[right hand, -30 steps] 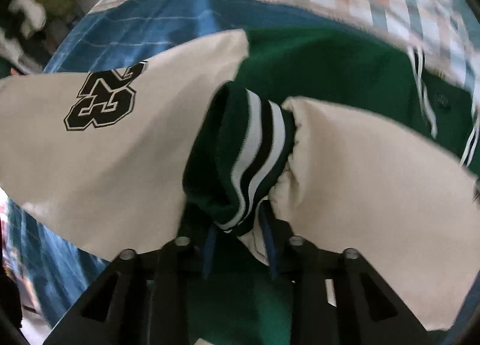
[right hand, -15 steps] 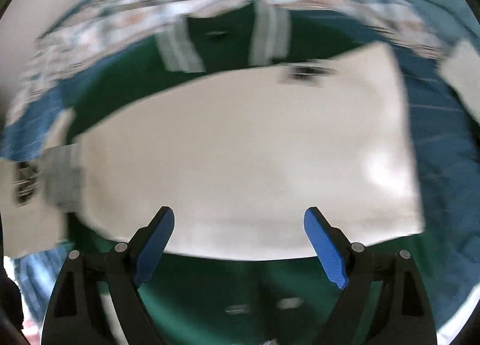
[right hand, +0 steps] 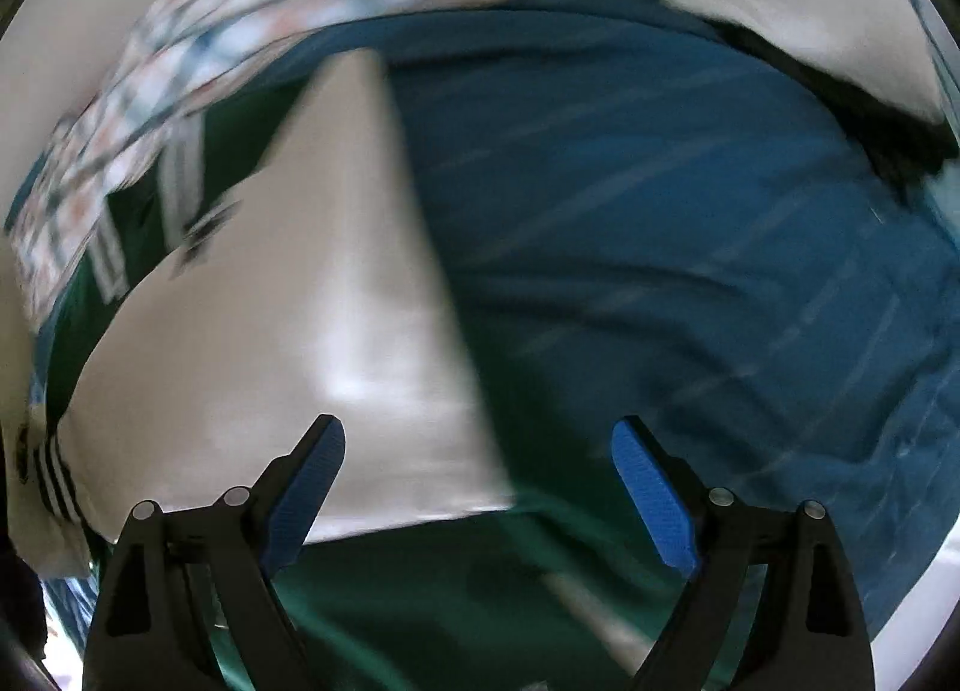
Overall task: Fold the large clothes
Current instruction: 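Fold both sleeves across the jacket body toward each other, then release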
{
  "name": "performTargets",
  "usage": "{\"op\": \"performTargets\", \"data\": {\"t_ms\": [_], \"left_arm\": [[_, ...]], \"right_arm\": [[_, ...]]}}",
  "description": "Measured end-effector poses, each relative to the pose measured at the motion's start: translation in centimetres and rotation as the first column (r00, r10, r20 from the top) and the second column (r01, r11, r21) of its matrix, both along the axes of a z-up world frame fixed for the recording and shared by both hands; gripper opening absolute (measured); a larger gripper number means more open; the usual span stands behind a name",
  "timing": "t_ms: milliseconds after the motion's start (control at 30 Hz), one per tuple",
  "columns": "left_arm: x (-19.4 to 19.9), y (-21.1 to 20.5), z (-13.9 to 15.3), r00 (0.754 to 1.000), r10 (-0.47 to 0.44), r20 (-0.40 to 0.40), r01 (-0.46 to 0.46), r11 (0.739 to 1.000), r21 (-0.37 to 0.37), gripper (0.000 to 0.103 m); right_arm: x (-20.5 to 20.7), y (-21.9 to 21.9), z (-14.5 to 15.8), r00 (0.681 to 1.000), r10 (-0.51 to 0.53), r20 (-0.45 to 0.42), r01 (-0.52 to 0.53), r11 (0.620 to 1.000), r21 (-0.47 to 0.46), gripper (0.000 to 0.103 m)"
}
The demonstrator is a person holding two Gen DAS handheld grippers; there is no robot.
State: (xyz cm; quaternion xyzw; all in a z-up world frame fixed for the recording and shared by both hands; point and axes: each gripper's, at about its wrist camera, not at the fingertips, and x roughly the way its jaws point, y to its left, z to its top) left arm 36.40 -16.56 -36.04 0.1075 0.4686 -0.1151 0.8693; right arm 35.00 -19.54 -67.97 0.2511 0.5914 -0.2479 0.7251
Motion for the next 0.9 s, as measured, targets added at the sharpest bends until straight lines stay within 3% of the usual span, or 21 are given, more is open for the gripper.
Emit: {"op": "performTargets", "data": {"t_ms": [100,200,233,267,333,467,567,700,800,900], "left_arm": [[-0.3,-6.5,-4.4,0.994,-0.069,-0.087,0.074,0.996,0.055,0.016],[-0.2,-9.3,-8.3,0.978,-0.070,-0.195,0.090,0.991,0.095,0.021],[-0.3,-9.5,-9.1,0.975,-0.062,-0.215,0.083,0.993,0.089,0.033],[-0.3,-9.5,-9.4,0.970,-0.066,-0.236,0.081,0.995,0.054,0.057],[-0.1,-8.6,-9.0,0.963,-0.077,-0.260,0.067,0.997,-0.050,0.092],[-0.4,-7.1,-6.7,0.976,-0.076,-0.202,0.059,0.994,-0.092,0.093],[-1.6,-2.6,-4.2,0.987,-0.006,-0.162,-0.006,0.997,-0.075,0.093],[-5.5,6.8,-3.4,0.981,0.147,-0.125,-0.140,0.988,0.065,0.093],[-10.1,14.8,-5.7,0.951,0.287,-0.119,-0.248,0.931,0.268,0.093],[-13.2,20.5,-8.9,0.898,0.407,-0.168,-0.319,0.864,0.388,0.093]], "right_arm": [[-3.6,-4.3,-0.8,0.998,-0.060,-0.030,0.061,0.997,0.043,0.092],[-7.4,-7.3,-1.4,0.994,-0.093,-0.051,0.098,0.991,0.096,0.092],[-8.7,-8.0,-1.5,0.994,-0.098,-0.055,0.103,0.988,0.111,0.092],[-10.2,-8.8,-1.6,0.993,-0.100,-0.057,0.106,0.986,0.129,0.092],[-12.6,-9.7,-1.8,0.993,-0.101,-0.060,0.110,0.981,0.162,0.092],[-16.4,-10.5,-1.9,0.994,-0.097,-0.060,0.109,0.962,0.249,0.092],[-18.4,-10.2,-1.9,0.997,-0.058,-0.043,0.068,0.947,0.314,0.092],[-17.9,-8.0,-1.9,0.997,0.062,-0.051,-0.043,0.945,0.325,0.092],[-14.4,-5.5,-2.4,0.982,0.183,-0.045,-0.161,0.940,0.302,0.092],[-10.3,-3.4,-2.7,0.957,0.289,0.003,-0.280,0.925,0.256,0.092]]}}
